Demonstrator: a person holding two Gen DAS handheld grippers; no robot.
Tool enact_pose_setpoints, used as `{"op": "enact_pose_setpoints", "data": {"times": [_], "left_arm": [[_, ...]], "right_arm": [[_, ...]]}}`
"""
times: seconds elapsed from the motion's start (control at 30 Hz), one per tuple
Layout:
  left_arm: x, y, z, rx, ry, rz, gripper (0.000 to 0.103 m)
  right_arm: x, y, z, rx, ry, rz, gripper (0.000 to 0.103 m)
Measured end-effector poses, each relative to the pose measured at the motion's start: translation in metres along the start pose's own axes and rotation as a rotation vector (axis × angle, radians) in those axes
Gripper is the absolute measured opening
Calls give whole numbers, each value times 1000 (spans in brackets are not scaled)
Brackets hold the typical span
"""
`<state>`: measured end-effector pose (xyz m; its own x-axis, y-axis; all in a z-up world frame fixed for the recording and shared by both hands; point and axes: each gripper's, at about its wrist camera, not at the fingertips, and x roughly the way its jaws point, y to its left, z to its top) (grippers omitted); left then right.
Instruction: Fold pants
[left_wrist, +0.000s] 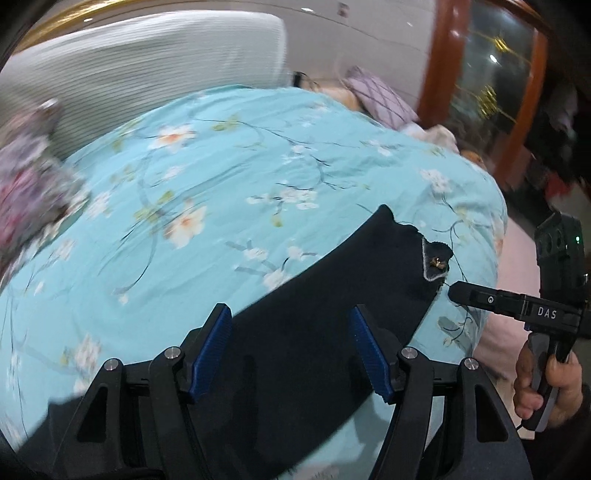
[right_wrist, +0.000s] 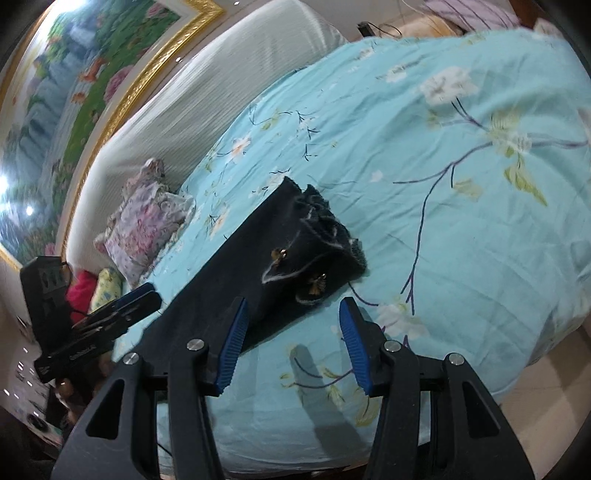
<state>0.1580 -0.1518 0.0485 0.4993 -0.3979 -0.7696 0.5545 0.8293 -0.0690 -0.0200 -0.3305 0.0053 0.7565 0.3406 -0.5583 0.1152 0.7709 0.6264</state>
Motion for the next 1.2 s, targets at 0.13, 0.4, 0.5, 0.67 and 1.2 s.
{"op": "enact_pose_setpoints", "data": {"times": [0.13,0.4,0.5,0.67,1.2], "left_arm": [[25,-5,25,76,54,-87,68],[79,-21,56,160,165,-189,68],[101,-32,63,197,214,-206,66],[127,-49,69,221,261,-269,58],[83,-35,71,127,143,-395,10]], "right_arm": [[5,-6,6,46,4,22,53],[16,-17,12,120,-27,71,52],[16,-15,12,106,-47,63,48],[19,-16,12,95,-53,46,33],[-1,4,15,16,-113,141,17]]}}
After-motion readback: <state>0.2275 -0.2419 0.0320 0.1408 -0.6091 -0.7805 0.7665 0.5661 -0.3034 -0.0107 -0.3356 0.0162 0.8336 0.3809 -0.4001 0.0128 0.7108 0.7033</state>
